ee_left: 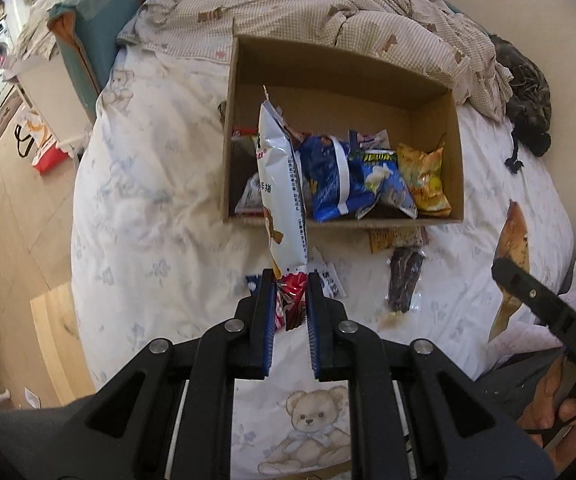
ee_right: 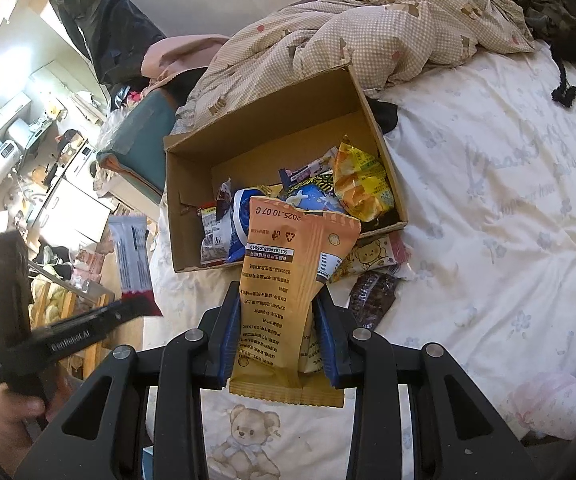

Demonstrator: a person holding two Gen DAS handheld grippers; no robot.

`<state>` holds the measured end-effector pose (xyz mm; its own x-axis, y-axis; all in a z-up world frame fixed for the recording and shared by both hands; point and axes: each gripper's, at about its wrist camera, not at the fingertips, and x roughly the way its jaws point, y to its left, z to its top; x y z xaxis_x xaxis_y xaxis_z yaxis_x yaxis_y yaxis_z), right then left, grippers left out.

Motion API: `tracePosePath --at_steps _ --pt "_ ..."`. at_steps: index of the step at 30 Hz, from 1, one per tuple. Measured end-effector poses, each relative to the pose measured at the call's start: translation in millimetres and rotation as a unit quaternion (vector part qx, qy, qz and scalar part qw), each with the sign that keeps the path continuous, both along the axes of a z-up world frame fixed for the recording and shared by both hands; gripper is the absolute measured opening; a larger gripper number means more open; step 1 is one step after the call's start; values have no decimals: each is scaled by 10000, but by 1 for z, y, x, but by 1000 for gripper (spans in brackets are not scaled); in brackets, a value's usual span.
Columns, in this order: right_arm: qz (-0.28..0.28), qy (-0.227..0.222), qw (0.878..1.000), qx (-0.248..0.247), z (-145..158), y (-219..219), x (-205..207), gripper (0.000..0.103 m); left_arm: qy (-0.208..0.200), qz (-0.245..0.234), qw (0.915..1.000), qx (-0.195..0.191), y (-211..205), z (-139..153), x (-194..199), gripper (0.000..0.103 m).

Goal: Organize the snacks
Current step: 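Carry both snacks over the cardboard box and open both grippers to drop them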

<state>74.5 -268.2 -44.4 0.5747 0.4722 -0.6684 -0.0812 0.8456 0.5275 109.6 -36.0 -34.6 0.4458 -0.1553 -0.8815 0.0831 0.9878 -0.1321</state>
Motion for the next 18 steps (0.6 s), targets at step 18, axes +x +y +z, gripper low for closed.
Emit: tracePosePath --at_steps 18 --pt "-122 -80 9999 -76 4 1 57 36 -238 -336 9991 133 -20 7 64 11"
